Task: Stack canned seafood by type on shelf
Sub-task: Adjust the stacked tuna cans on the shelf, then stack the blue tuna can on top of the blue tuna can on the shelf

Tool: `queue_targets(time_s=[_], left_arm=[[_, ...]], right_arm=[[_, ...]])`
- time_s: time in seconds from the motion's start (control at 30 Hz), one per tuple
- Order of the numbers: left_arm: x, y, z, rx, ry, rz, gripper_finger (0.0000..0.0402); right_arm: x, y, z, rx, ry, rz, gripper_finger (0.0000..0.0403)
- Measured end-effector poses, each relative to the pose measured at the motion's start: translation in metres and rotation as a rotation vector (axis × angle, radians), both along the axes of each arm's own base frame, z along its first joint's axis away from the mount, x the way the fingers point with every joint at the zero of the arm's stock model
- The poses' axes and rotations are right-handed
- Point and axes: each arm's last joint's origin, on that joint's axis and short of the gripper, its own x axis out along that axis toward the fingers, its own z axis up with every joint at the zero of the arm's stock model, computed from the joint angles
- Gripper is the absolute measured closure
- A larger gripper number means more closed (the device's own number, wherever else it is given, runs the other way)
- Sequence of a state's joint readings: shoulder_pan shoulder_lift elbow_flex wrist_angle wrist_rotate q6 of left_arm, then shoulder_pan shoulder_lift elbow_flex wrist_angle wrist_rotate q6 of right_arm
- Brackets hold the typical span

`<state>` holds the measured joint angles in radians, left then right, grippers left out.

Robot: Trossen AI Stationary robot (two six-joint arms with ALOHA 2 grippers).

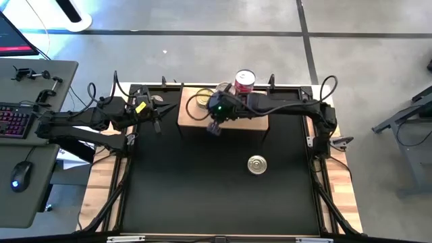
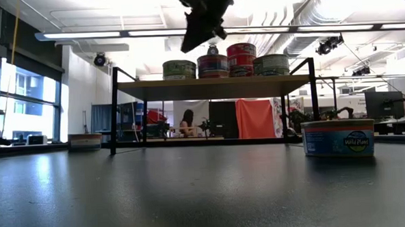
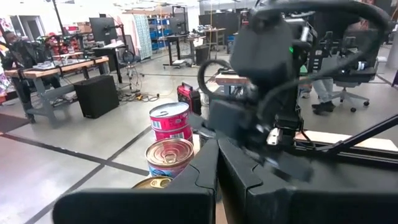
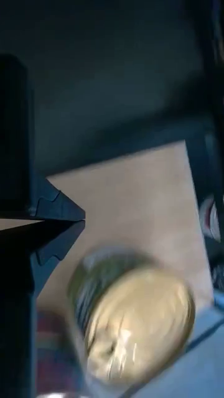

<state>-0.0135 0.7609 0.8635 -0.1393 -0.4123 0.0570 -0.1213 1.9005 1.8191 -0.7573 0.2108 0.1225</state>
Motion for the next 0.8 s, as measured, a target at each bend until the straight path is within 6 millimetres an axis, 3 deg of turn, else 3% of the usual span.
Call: queue_targets(time_s=[0.17, 0.43, 0.63, 0.8], left_arm=[[0.000, 0.000, -0.001, -0.003, 0.006, 0.002, 0.0401], [0.000, 0.000, -0.002, -0.046, -0.004, 0.006, 0.0402], [0.000, 0.000, -0.003, -0.066, 0.003, 0.008, 0.0402], [0.000, 0.000, -0.003, -0.066, 0.001, 0.007, 0.0402]], right_arm=[[0.014, 0.008, -0.017, 0.003, 0.011, 0.039, 0.0403], [0.032, -0.008, -0.039, -0.034, -0.012, 0.015, 0.0403], [0.033, -0.019, -0.038, -0.109, -0.019, -0.023, 0.0403], [0.026, -0.011, -0.025, 0.001, -0.050, 0.108, 0.0403]])
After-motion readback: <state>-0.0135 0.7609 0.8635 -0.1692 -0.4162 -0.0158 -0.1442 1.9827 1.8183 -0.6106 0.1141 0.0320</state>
